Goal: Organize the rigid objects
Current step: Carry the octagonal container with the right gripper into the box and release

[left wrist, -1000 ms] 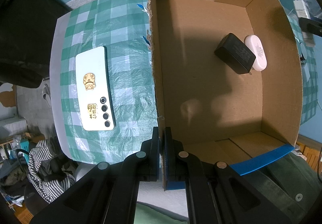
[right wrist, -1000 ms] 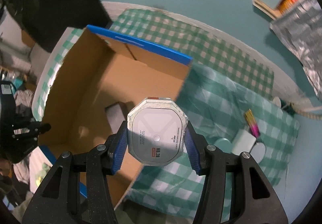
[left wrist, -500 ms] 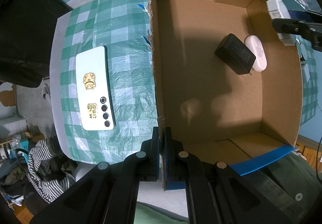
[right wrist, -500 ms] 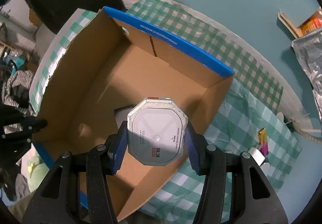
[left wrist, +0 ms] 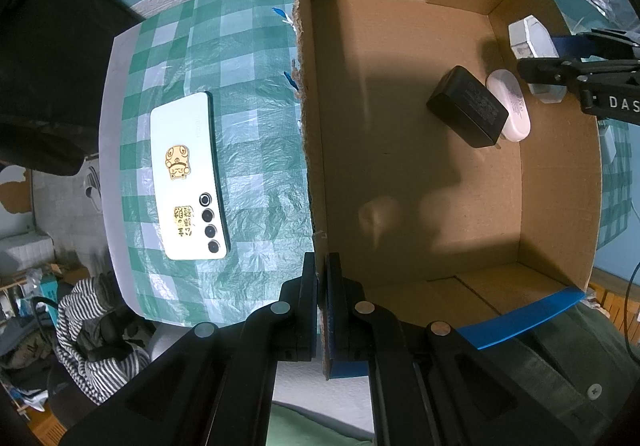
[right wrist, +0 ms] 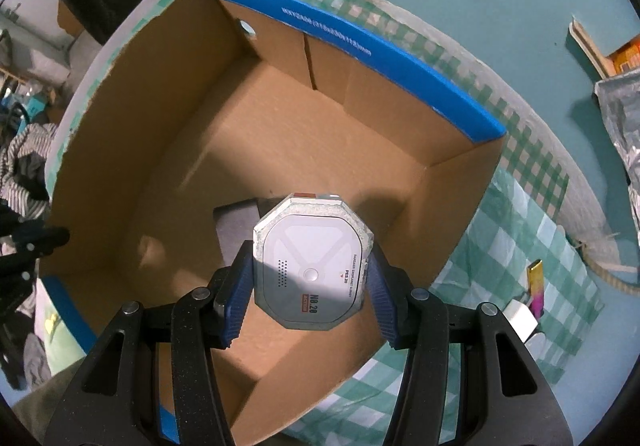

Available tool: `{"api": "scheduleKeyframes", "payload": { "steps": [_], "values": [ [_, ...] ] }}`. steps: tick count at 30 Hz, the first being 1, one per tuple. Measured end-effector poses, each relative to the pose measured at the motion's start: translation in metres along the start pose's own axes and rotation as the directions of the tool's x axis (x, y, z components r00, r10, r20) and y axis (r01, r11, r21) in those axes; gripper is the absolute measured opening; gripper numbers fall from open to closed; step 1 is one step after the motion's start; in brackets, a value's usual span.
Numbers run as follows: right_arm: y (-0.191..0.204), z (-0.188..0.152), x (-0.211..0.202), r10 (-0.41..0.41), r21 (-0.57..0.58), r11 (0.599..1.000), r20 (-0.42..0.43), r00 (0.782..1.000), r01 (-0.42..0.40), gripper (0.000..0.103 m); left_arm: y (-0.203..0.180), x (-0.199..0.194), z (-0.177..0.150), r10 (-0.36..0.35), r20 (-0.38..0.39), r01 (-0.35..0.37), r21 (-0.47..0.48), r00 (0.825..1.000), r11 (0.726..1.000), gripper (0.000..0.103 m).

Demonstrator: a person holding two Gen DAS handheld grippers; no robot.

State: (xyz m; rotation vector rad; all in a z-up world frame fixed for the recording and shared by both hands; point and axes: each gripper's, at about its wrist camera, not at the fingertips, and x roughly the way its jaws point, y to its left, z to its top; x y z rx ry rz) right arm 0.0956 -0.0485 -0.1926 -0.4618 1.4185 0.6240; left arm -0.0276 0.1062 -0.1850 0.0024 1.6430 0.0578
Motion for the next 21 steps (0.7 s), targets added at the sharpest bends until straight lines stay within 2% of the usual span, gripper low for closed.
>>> {"api": "scheduleKeyframes", "payload": {
  "steps": [7,21],
  "values": [
    [0.001,-0.002,0.003,-0.009,-0.007,1.0,-0.007,1.0,0.008,0.053,0.001,0.001,-0.001,0.002,0.0,-0.002,0.001,1.0,1.0,0.004],
    [-0.011,0.0,-0.019,0.009,0.07,0.997,0.057,0.998,-0.013,0.054,0.001,0.0,-0.001,0.003,-0.001,-0.003,0.001,1.0,1.0,0.004]
  ]
}}
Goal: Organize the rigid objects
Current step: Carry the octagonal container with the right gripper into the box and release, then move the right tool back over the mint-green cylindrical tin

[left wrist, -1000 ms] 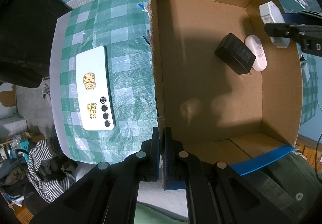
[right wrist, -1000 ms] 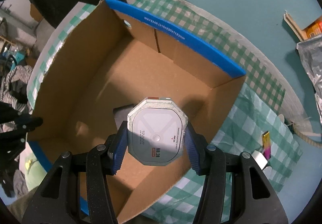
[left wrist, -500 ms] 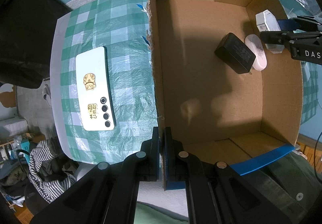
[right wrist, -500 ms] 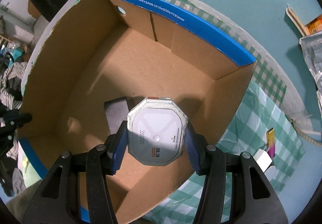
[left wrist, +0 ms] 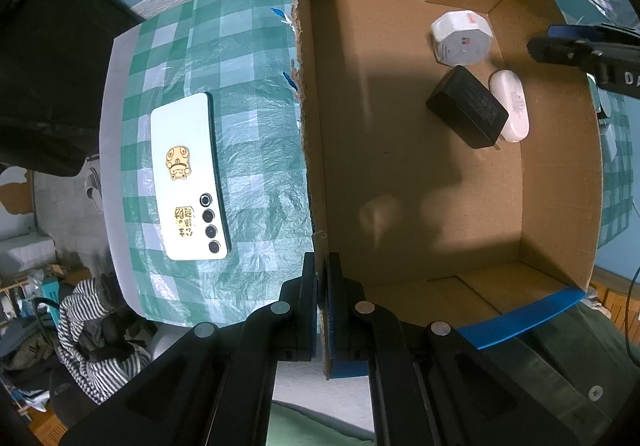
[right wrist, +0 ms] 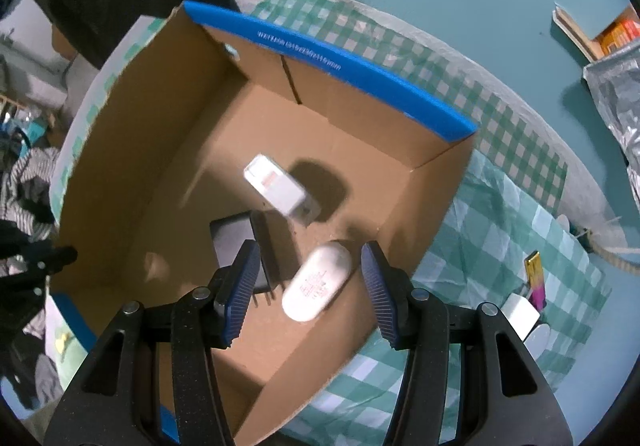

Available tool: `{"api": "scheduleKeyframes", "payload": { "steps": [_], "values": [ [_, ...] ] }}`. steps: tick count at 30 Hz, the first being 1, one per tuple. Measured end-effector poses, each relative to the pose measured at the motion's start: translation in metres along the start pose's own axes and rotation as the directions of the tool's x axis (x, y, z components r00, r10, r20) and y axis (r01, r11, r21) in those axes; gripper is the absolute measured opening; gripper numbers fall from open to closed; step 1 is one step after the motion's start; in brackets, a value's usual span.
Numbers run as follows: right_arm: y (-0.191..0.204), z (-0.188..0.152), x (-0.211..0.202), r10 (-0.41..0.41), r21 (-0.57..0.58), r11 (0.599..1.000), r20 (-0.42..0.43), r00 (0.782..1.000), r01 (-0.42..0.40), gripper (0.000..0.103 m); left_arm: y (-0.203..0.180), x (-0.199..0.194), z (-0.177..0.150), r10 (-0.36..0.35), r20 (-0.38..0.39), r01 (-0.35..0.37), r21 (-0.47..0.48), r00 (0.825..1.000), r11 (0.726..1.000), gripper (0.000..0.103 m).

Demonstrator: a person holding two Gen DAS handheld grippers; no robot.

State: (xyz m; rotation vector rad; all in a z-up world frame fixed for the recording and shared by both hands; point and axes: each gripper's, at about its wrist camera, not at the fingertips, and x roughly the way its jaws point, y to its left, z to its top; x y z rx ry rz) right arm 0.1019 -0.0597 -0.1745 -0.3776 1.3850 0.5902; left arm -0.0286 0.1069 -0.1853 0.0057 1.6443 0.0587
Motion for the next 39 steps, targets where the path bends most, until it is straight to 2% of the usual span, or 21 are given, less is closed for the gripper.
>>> {"api": "scheduleKeyframes", "payload": {
  "steps": [14,23,25,39],
  "values": [
    [-0.013,-0.016,-0.047,0.007,0.036,0.999,0.069,0.998,-0.009,0.054,0.0,0.0,0.0,0.001,-0.001,-0.001,0.001,1.0,1.0,0.004],
    [-0.026,-0.031,-0.071,-0.05,0.055,0.997,0.084,0.995,0.046,0.055,0.0,0.0,0.0,0.001,0.0,-0.001,0.001,1.0,1.0,0.004],
    [-0.033,-0.035,-0.074,-0.064,0.073,0.996,0.083,0.995,0.058,0.059,0.0,0.0,0.0,0.001,-0.001,-0.001,0.001,1.0,1.0,0.004],
    [-0.106,-0.068,-0.072,-0.132,0.23,0.965,0.023,0.991,0.123,0.059,0.0,0.0,0.0,0.002,-0.003,-0.002,0.001,1.0,1.0,0.004]
  ]
}}
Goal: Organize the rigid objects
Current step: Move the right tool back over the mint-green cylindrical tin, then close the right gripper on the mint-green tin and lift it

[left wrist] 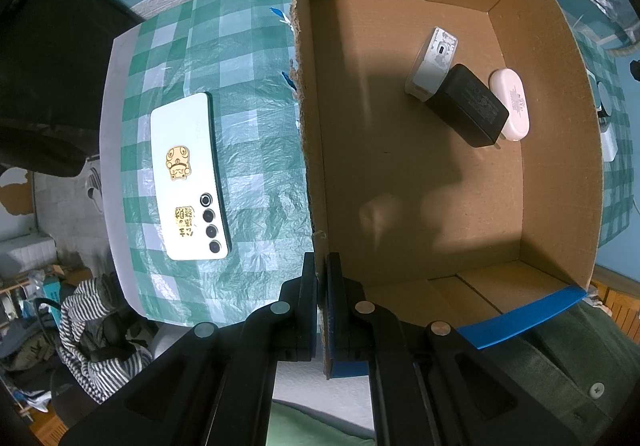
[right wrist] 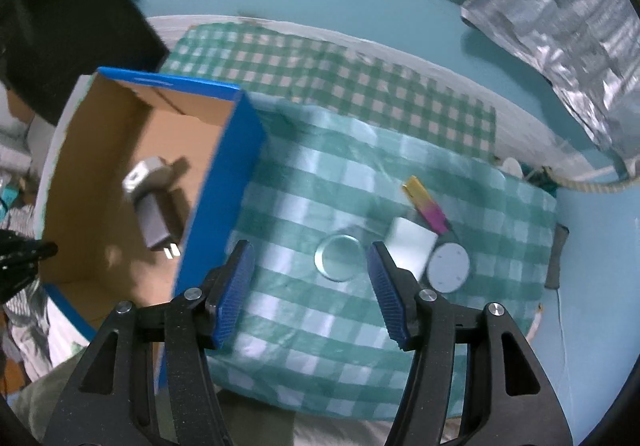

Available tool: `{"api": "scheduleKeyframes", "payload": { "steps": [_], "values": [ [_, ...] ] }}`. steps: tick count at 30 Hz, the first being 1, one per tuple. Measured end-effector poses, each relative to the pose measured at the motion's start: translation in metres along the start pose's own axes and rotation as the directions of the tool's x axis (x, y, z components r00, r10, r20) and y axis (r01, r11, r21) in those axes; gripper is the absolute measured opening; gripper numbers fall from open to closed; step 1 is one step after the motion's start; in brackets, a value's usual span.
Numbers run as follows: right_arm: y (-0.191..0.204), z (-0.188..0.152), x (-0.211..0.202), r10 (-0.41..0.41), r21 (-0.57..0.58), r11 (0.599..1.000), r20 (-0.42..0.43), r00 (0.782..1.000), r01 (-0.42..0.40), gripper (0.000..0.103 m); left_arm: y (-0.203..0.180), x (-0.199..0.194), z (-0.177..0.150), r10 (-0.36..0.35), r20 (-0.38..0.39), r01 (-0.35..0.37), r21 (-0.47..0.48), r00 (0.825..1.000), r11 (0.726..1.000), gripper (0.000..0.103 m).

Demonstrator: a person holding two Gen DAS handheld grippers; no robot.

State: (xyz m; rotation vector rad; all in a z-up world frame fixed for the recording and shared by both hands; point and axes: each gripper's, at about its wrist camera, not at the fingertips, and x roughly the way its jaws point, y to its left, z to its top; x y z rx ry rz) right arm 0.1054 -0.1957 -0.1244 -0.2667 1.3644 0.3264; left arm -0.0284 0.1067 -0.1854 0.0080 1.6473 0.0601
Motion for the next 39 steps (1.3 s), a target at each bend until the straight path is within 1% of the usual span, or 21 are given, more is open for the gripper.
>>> {"api": "scheduleKeyframes", "payload": {
  "steps": [6,15,25,31,36,38,39],
  "values": [
    [-0.016,-0.004,0.019,-0.006,0.019,1.0,-0.041,0.999,0.007,0.059,0.0,0.0,0.0,0.0,0.0,0.0,0.0,1.0,1.0,0.004],
    [-0.018,-0.013,0.058,-0.011,-0.001,1.0,-0.114,0.993,0.011,0.059,0.001,0.0,-0.001,-0.001,-0.001,0.001,-0.003,1.0,1.0,0.004],
    [-0.016,-0.015,0.084,0.002,-0.008,1.0,-0.144,0.99,-0.003,0.059,0.0,0.0,0.0,-0.001,-0.001,0.001,-0.003,1.0,1.0,0.004],
    [-0.013,-0.011,0.098,-0.011,-0.02,1.0,-0.153,0.988,0.008,0.059,0.0,0.0,0.0,-0.001,-0.002,0.001,-0.004,1.0,1.0,0.004],
    [-0.011,-0.008,0.107,-0.004,-0.012,1.0,-0.164,0.986,0.002,0.059,0.0,0.0,0.0,-0.001,-0.002,0.001,-0.003,1.0,1.0,0.004],
    [-0.012,-0.008,0.108,0.001,-0.006,1.0,-0.161,0.987,-0.002,0.052,0.001,0.0,0.0,0.0,-0.002,0.0,-0.002,1.0,1.0,0.004],
    [-0.012,-0.007,0.109,0.0,-0.004,1.0,-0.16,0.987,-0.001,0.047,0.001,0.0,0.0,-0.001,-0.002,0.001,-0.002,1.0,1.0,0.004]
  ]
}}
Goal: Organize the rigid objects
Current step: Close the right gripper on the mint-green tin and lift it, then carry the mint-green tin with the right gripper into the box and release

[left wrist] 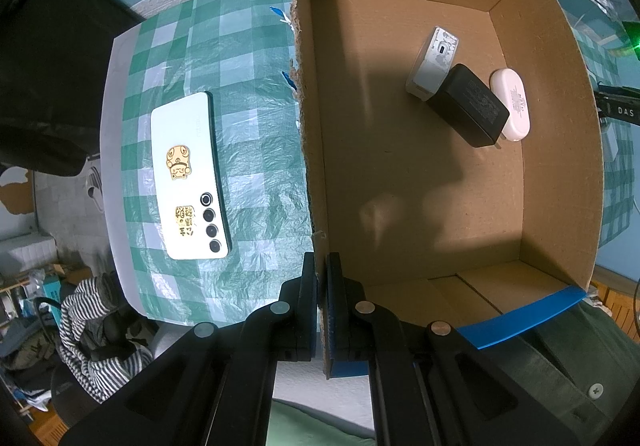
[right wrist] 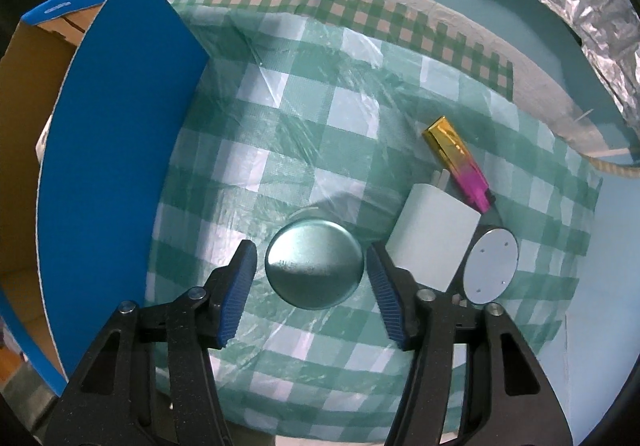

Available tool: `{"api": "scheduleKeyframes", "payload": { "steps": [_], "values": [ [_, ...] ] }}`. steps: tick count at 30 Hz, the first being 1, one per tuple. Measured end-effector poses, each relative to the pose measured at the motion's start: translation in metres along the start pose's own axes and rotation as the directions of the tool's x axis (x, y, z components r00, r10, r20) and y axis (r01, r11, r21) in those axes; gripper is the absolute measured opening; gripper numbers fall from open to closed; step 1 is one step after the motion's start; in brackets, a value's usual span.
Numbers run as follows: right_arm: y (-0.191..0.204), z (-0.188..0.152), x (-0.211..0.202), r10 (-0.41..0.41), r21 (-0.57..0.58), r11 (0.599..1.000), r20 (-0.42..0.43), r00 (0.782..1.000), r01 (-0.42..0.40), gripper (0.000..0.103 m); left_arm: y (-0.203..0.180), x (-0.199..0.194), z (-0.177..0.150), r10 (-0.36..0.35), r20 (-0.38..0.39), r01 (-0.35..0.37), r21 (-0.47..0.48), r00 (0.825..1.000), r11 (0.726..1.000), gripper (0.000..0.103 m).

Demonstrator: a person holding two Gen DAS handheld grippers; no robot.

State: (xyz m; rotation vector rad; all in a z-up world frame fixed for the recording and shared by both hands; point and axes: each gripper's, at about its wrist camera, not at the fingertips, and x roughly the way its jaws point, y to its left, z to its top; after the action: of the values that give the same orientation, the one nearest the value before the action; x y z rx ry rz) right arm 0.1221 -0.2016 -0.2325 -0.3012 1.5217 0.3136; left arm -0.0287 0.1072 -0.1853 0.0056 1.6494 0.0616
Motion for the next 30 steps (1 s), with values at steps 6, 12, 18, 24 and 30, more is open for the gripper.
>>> {"api": "scheduleKeyframes", "payload": {
  "steps": [6,12,18,24,30],
  "values": [
    [-0.003,0.001,0.0,0.003,0.013,1.0,0.0,1.0,-0.003,0.044,0.0,0.0,0.0,0.001,0.0,-0.001,0.001,1.0,1.0,0.004],
    [0.002,0.0,-0.013,-0.001,-0.006,1.0,0.011,1.0,0.001,0.044,0.0,0.0,0.0,0.001,-0.001,-0.001,0.002,1.0,1.0,0.004],
    [0.012,0.0,-0.035,0.001,-0.037,0.999,0.04,0.999,0.001,0.044,0.0,0.0,0.0,0.002,-0.001,-0.002,0.002,1.0,1.0,0.004],
    [0.025,0.0,-0.061,0.016,-0.072,0.997,0.075,0.997,-0.01,0.044,0.0,0.0,0.001,0.002,-0.001,-0.002,0.002,1.0,1.0,0.004],
    [0.038,0.005,-0.081,0.024,-0.102,0.995,0.095,0.995,-0.015,0.044,0.0,0.0,0.0,0.002,-0.001,-0.002,0.002,1.0,1.0,0.004]
  ]
}}
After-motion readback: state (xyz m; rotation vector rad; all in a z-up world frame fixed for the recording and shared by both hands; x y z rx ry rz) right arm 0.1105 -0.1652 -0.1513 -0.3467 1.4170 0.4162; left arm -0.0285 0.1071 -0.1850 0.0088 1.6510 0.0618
